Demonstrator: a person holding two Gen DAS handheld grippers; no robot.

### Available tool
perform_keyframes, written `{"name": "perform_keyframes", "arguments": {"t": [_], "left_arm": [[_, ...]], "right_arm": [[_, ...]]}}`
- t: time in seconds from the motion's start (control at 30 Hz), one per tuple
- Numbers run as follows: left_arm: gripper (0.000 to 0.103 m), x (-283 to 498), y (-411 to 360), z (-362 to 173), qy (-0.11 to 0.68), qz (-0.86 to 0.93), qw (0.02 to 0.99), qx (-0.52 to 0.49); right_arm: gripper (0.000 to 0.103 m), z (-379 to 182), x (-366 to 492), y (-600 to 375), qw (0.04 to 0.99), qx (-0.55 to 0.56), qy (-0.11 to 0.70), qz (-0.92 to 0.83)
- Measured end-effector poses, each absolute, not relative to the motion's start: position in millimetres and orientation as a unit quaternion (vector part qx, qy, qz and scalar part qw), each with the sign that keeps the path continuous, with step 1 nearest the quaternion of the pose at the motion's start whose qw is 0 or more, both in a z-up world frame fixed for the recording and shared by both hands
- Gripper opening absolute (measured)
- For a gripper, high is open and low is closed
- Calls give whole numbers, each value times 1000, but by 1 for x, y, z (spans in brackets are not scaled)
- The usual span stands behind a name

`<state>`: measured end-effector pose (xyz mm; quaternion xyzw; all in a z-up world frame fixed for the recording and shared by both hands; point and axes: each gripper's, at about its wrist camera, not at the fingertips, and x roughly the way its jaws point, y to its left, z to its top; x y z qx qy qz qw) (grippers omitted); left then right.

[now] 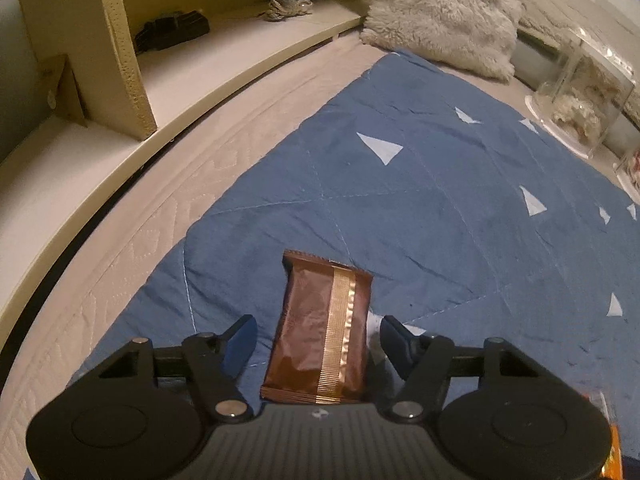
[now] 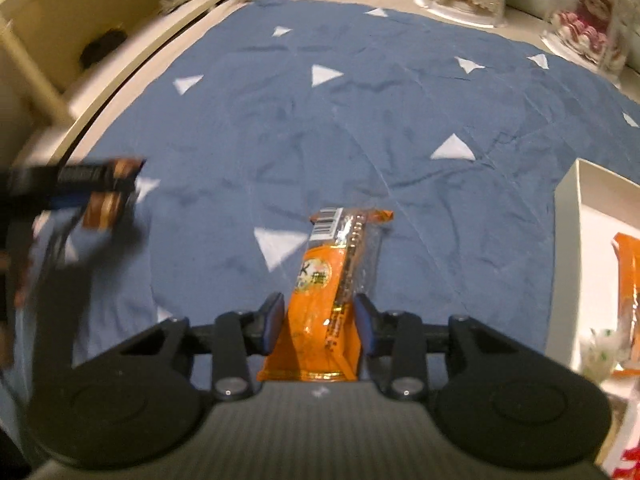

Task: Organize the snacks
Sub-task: 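Grasp the brown chocolate bar with the left tool while the right tool grasps the orange bar, then lift both bars and carry them over the white box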

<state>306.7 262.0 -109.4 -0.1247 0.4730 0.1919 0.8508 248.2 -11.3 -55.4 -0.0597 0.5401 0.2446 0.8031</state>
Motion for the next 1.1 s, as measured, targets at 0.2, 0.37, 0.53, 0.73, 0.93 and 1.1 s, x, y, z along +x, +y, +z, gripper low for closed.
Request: {"name": "perform_keyframes", "arguments": {"t": [0.2,0.37,0.53,0.73,0.93,1.1], "left_arm": [[60,308,259,-111,477,200,849,-110],[57,308,257,-113,479,199,850,-94],[52,309,254,-113,481,198,850,-80],[46,305,253,-109,481,194,851,-85],[45,297,248,-97,474,181,855,-109],[45,287,234,-78,458,164,866,-116]], "right_arm": [[45,-54,232,-21,798,-59,546,248],[47,-64,243,-19,800,-16,559,215],[50,-71,250,-11,807,-16,560,188],[42,-84,259,-8,802,-9,570,177],[39,-75,259,-9,815,-12,547,188],[39,-57,257,-19,832,-4,518,199]]}}
